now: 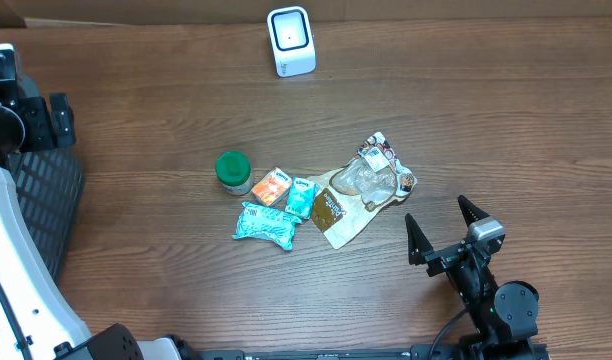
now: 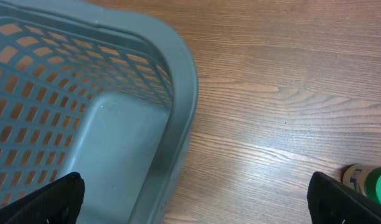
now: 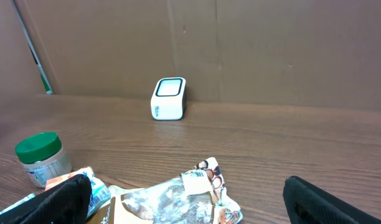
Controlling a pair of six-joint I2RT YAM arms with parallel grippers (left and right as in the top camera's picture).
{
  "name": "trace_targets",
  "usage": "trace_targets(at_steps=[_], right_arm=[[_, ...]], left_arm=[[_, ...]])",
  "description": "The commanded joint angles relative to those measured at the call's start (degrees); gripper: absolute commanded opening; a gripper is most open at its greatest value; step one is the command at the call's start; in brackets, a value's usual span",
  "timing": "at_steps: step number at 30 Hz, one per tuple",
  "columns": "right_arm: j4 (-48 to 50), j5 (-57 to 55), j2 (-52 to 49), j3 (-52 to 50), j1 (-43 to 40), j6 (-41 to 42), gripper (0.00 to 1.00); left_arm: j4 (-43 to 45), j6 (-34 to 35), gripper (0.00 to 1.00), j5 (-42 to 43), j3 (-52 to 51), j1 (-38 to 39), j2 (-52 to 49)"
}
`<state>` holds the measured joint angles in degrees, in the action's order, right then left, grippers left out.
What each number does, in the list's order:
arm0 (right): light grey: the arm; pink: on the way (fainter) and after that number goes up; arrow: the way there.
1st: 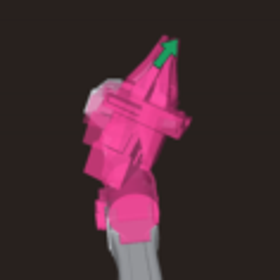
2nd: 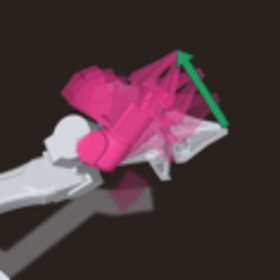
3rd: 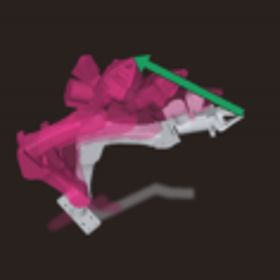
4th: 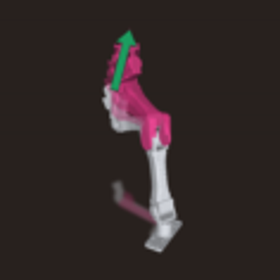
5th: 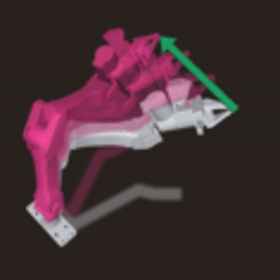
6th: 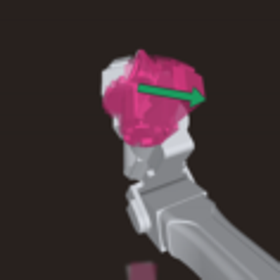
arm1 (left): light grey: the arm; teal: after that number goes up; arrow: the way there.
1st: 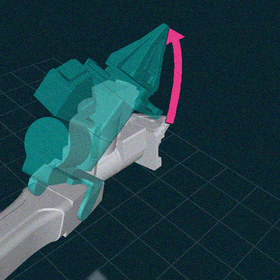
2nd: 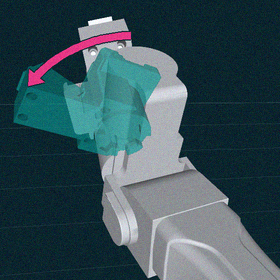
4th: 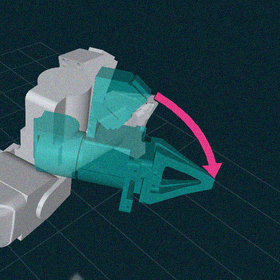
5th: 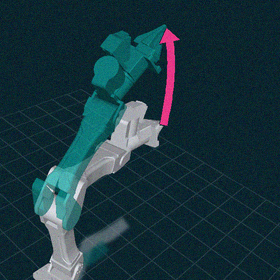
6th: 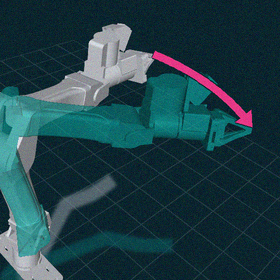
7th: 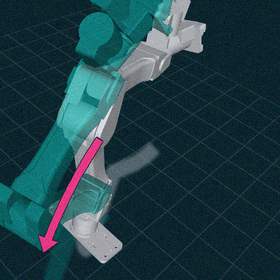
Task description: Scan the item barcode
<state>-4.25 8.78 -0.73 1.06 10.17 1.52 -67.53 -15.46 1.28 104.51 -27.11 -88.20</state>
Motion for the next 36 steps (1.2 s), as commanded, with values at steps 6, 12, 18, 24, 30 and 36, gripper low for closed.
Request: trace_targets(at_steps=[6, 12, 18, 24, 30, 36], right_arm=[[0.3, 0.1, 0.5, -0.6, 0.2, 0.0, 1.0], [0.3, 0.1, 0.5, -0.6, 0.2, 0.0, 1.0], [0.3, 0.1, 0.5, -0.6, 0.2, 0.0, 1.0], [0.3, 0.5, 0.5, -0.6, 0.3, 0.0, 1.0], [0.3, 0.6, 0.5, -0.6, 0.3, 3.8, 1.0], [1.5, 8.2, 0.5, -0.6, 0.3, 12.7, 1.0]], left_arm=[[0.1, -1.3, 1.0, -0.2, 0.3, -0.2, -0.3], [0.1, -1.3, 1.0, -0.2, 0.3, -0.2, -0.3], [0.1, -1.3, 1.0, -0.2, 0.3, -0.2, -0.3], [0.1, -1.3, 1.0, -0.2, 0.3, -0.2, -0.3], [0.1, -1.3, 1.0, -0.2, 0.3, -0.2, -0.3], [0.1, -1.3, 1.0, -0.2, 0.3, -0.2, -0.3]])
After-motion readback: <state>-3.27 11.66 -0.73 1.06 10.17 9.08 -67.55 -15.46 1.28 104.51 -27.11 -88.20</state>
